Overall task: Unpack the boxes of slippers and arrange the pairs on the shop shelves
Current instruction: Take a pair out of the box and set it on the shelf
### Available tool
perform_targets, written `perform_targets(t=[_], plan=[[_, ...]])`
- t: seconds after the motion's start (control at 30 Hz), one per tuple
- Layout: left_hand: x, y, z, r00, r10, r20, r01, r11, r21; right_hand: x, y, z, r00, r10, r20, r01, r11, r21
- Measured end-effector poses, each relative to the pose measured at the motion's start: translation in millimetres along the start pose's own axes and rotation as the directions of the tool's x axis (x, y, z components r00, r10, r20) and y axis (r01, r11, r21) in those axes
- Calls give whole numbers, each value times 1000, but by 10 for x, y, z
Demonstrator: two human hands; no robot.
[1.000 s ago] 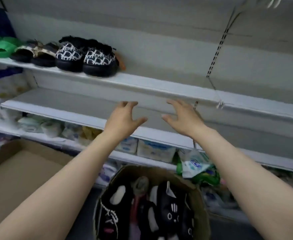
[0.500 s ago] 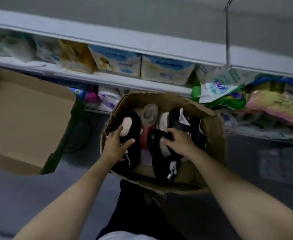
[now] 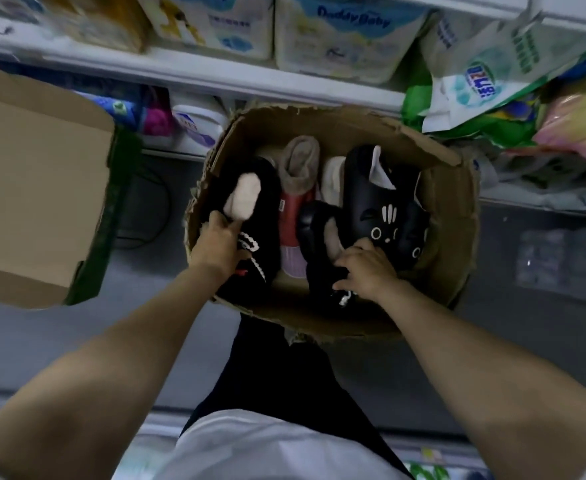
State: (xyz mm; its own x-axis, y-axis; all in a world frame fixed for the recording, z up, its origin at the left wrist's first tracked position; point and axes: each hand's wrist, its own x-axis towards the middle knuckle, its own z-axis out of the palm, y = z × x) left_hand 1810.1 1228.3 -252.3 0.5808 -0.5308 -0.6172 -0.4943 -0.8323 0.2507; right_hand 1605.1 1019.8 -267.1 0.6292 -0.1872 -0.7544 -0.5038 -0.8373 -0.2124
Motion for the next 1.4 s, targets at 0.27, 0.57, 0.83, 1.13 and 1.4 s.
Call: perform_targets(t=[0.27, 0.57, 0.83, 1.13, 1.4], plan=[[188, 27, -134, 984, 165, 65, -176, 869, 463, 11, -14, 51, 991, -123, -51, 111, 975, -192], [164, 313, -564, 974, 213, 78, -221, 969, 108, -275, 18, -394, 989, -20, -146, 67, 945, 320], [578, 618, -1030, 950, 310, 47, -313, 946, 84, -228, -17, -1189, 920, 43, -391, 111, 925, 363], [526, 512, -275, 887, 261, -381, -324, 939, -112, 111, 0, -1054, 783, 153, -602, 242, 818, 522], [174, 646, 3, 907, -367, -208, 133, 716, -685, -177, -178, -536, 751, 514, -415, 104, 529, 842]])
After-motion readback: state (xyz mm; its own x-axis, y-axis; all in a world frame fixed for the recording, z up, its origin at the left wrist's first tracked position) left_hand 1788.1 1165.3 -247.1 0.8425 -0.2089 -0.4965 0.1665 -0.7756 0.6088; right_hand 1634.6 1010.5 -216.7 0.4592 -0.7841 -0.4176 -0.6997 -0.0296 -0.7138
